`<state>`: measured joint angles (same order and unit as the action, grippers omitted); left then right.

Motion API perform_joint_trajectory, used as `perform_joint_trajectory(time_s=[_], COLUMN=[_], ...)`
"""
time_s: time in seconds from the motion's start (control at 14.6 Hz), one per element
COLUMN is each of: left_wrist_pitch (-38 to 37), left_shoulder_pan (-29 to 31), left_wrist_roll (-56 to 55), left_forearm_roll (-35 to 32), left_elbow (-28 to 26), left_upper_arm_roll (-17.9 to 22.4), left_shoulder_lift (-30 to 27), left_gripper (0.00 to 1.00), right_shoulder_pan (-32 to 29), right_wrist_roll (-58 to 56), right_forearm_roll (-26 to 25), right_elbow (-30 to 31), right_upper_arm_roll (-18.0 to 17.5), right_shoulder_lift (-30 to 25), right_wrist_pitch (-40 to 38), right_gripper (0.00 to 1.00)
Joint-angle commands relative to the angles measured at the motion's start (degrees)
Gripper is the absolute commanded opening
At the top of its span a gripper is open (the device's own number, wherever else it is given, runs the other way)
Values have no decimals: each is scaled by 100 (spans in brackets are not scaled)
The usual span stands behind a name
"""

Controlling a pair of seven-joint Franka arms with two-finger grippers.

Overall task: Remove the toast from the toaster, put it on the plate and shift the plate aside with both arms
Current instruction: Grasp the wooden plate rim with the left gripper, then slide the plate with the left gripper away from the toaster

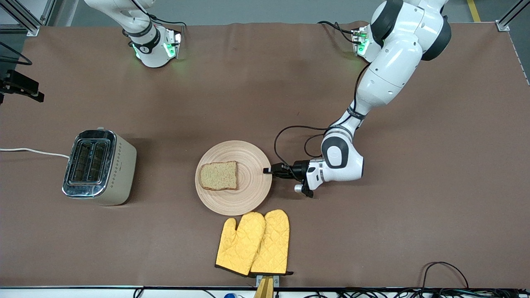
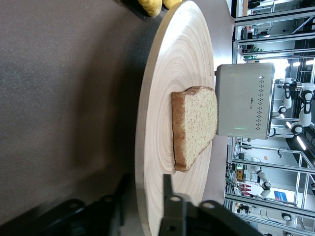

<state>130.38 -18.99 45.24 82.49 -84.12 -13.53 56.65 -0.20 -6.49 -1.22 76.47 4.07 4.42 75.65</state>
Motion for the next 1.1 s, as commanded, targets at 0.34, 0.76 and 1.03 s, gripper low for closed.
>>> perform_joint_trajectory(time_s=[0.34,0.76,1.03], left_wrist_pitch=[58,40,-12], left_shoulder_pan=[18,219,746], left_wrist_roll=[3,-752,-1348], left_forearm_roll=[127,22,-829], left_elbow=[256,291,308], left_upper_arm_roll=[8,174,237], left_shoulder_lift=[48,-566,-961], left_gripper=[0,0,0], right_shoulder_pan=[81,-138,-86], right_wrist_roll=[-203,-265,-256], right_forearm_roll=[210,218,218], right_elbow=[254,254,254], right_upper_arm_roll=[304,147,147], right_shoulder_lift=[-188,-188,-188], right_wrist_pitch=[178,169,160], right_gripper=[100,100,100])
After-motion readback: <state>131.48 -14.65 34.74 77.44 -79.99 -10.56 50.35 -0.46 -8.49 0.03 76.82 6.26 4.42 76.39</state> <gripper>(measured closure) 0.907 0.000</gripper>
